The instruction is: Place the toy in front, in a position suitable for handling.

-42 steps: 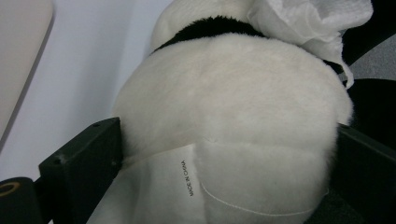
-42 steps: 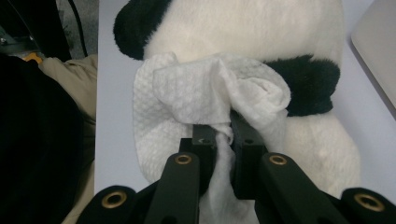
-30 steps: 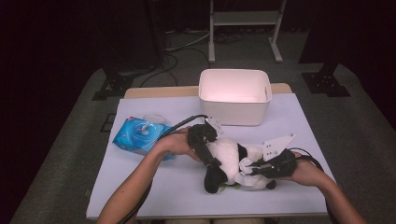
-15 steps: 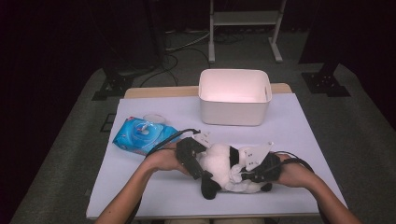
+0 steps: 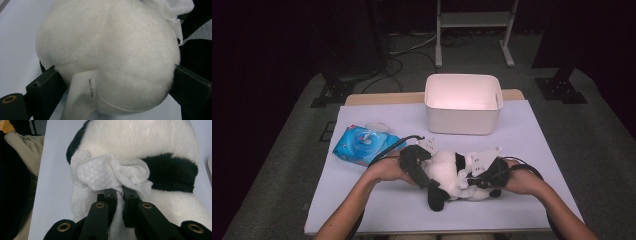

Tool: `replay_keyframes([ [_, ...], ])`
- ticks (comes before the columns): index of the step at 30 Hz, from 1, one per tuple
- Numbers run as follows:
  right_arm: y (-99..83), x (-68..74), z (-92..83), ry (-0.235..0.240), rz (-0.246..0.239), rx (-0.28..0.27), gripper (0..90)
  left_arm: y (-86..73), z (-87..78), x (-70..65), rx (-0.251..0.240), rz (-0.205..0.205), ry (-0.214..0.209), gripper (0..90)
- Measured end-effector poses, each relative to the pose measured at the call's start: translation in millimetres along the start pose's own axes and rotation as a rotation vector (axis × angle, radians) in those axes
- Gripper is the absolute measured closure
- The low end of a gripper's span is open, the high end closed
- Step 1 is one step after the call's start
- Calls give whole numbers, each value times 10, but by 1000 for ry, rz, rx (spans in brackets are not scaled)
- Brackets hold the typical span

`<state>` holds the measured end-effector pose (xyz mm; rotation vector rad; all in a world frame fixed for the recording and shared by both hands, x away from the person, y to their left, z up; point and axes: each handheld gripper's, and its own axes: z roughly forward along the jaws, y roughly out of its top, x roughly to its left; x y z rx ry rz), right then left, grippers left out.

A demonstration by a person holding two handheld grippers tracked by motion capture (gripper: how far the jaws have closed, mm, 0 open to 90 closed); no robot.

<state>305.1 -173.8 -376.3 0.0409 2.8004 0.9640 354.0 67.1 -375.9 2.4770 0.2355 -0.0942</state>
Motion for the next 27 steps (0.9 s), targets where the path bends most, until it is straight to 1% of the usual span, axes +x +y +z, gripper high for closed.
replay_keyframes([
  [1,0,0,0,0,0,0,837,0,0,0,0,0,0,60],
  [2,-27,-9,-32,-13,2,3,837,30,7,0,1,4,4,60],
  [4,-50,-11,-61,-24,8,5,836,107,28,3,4,13,13,61],
  [6,-97,-15,-98,-28,34,-1,835,167,39,11,17,29,15,60],
  [7,-117,-20,-111,-25,40,-8,834,189,42,9,22,39,21,61],
  [8,-117,-20,-111,-25,40,-8,834,189,42,9,22,39,21,62],
  [9,-148,-21,-128,-25,51,-16,833,242,49,8,41,58,30,62],
  [10,-157,-21,-133,-27,56,-21,832,242,49,8,41,58,30,63],
  [11,-169,-21,-139,-29,58,-26,831,289,53,8,57,75,40,63],
  [12,-176,-20,-142,-28,62,-31,830,289,53,8,57,75,40,63],
  [13,-183,-20,-147,-25,70,-35,829,309,53,11,73,88,41,63],
  [15,-188,-19,-151,-24,75,-39,827,302,52,9,76,86,40,63],
  [16,-204,-18,-175,3,98,-66,823,267,49,4,72,84,40,63],
  [17,-214,-19,-195,8,100,-77,823,241,46,-1,59,77,37,63],
  [19,-213,-12,-215,8,103,-84,822,214,40,-1,58,81,37,63],
  [20,-198,12,-271,16,94,-98,822,178,43,-13,46,74,34,63],
  [21,-193,18,-286,16,94,-99,820,139,40,-27,26,69,35,63],
  [22,-193,18,-286,16,94,-99,820,139,40,-27,26,69,35,63],
  [23,-186,30,-315,7,90,-91,819,113,38,-44,9,64,37,63],
  [24,-188,32,-328,-1,82,-89,818,113,38,-44,9,64,37,62],
  [25,-192,41,-346,-12,87,-90,816,104,39,-53,-1,57,38,62],
  [27,-202,42,-364,-15,90,-95,815,86,40,-69,-8,60,39,62],
])
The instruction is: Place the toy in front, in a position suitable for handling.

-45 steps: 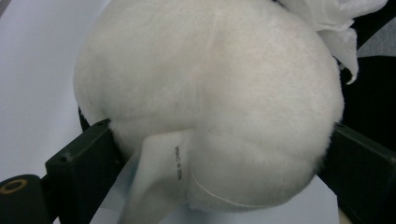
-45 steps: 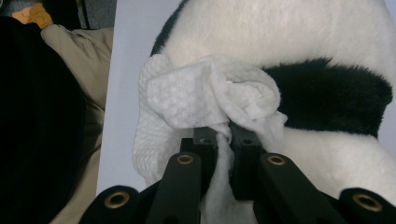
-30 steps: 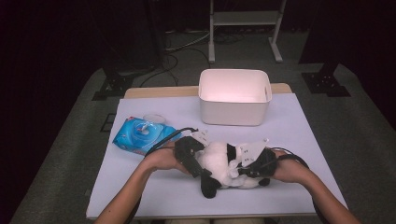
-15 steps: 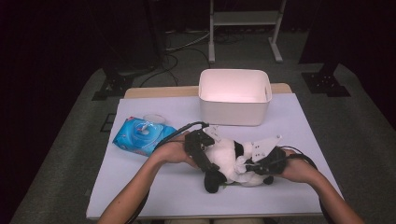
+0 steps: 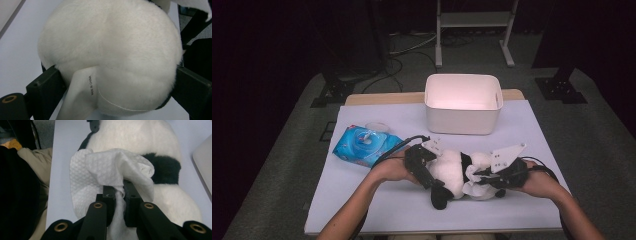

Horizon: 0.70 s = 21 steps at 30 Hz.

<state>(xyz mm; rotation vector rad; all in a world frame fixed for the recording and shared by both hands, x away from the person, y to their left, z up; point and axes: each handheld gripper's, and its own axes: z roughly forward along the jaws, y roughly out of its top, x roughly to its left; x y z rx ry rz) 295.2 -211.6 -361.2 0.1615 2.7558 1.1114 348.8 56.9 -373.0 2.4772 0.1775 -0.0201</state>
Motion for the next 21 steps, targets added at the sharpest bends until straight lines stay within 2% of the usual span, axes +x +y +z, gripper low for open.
replay_keyframes([
  [5,-99,-9,-119,-27,32,-11,812,-18,-1,-26,-6,4,-1,62],
  [11,-128,-22,-211,-67,28,6,800,-22,2,-34,-5,1,1,60],
  [16,-34,-29,-156,-92,15,4,755,8,10,-58,21,11,11,54],
  [21,117,-49,-2,-82,-29,12,724,3,10,-63,24,12,11,52],
])
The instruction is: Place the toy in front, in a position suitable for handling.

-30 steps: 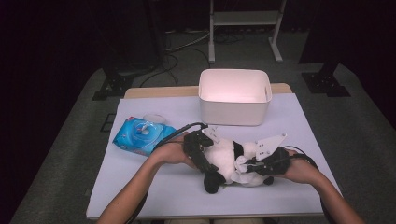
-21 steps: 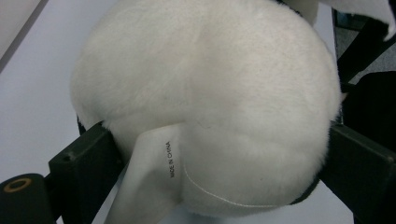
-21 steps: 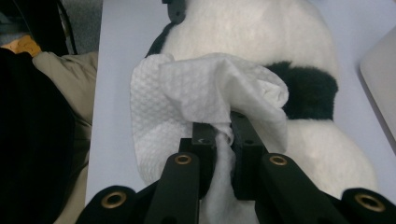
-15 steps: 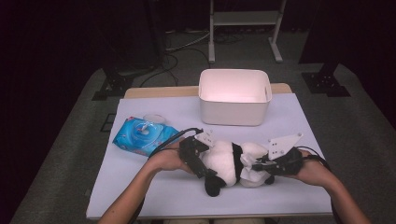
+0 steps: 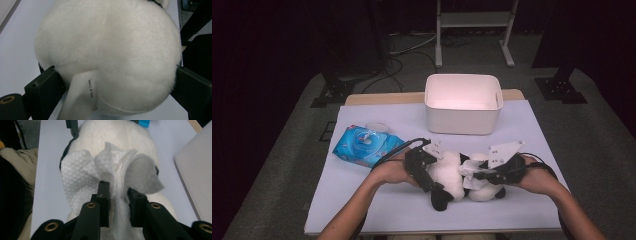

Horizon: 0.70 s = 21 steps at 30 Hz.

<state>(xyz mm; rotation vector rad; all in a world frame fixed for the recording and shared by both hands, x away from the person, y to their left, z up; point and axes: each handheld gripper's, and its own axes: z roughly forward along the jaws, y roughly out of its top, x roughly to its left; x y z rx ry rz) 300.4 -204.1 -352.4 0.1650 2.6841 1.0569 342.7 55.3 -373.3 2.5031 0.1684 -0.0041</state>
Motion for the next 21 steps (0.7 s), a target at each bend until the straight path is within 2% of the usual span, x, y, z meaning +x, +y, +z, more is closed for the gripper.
replay_keyframes([
  [10,320,21,272,34,-60,-50,681,-11,7,-22,-2,3,5,45],
  [12,372,33,331,43,-61,-62,694,-27,4,-19,1,1,2,45],
  [13,383,41,353,48,-65,-60,730,-37,5,-18,-1,-1,1,44],
  [14,383,41,353,48,-65,-60,730,-37,5,-18,-1,-1,1,44],
  [15,386,53,364,55,-78,-54,774,-52,4,-15,-13,-6,-3,44],
  [21,356,40,262,70,-71,-29,801,-43,6,-16,-14,-9,0,45],
])
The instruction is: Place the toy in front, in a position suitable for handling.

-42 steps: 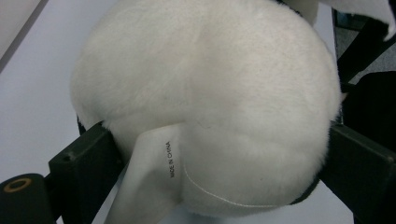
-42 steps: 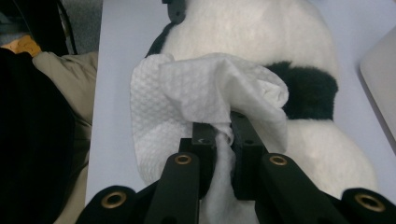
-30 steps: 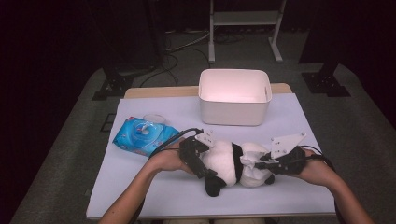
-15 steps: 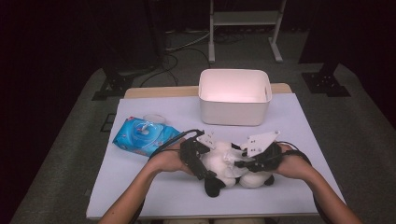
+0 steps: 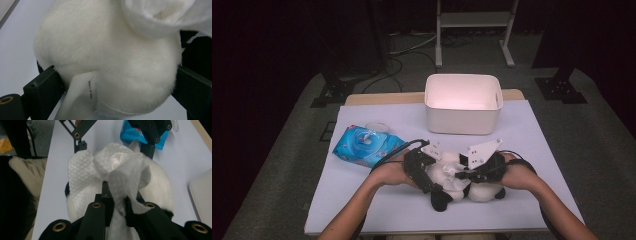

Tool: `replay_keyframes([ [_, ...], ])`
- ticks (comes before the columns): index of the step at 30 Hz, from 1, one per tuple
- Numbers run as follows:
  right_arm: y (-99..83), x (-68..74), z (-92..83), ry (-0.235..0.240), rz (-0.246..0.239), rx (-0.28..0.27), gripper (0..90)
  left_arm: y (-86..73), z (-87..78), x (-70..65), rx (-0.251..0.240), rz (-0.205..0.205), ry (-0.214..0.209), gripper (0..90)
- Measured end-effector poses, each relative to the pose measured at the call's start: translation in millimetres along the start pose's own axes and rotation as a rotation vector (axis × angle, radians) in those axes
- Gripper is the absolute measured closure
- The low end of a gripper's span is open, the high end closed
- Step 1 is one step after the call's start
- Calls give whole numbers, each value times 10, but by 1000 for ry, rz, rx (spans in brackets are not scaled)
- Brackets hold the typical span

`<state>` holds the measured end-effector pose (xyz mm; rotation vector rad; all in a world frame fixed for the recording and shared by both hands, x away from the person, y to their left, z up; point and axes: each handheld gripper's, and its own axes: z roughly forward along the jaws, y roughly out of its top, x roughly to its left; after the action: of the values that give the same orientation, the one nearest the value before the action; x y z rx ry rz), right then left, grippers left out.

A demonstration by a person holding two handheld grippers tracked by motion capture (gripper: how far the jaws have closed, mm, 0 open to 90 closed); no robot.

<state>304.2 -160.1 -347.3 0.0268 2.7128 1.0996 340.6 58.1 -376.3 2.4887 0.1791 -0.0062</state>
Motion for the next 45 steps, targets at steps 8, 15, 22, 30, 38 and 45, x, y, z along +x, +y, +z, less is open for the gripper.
replay_keyframes([
  [8,-260,-2,-257,-47,33,83,800,-13,-1,20,-7,-8,-9,45],
  [15,-463,3,-464,-80,83,79,795,-23,-3,25,-13,-10,-12,45],
  [22,-669,17,-610,-105,143,80,785,-23,-1,25,-15,-14,-13,46],
  [30,-632,37,-564,-99,127,61,785,-13,-2,31,-7,-10,-9,46],
  [38,-498,36,-379,-55,97,24,785,3,-4,28,3,-10,-6,47],
  [45,-341,81,-152,-4,60,22,785,2,-5,25,10,-9,-4,46],
])
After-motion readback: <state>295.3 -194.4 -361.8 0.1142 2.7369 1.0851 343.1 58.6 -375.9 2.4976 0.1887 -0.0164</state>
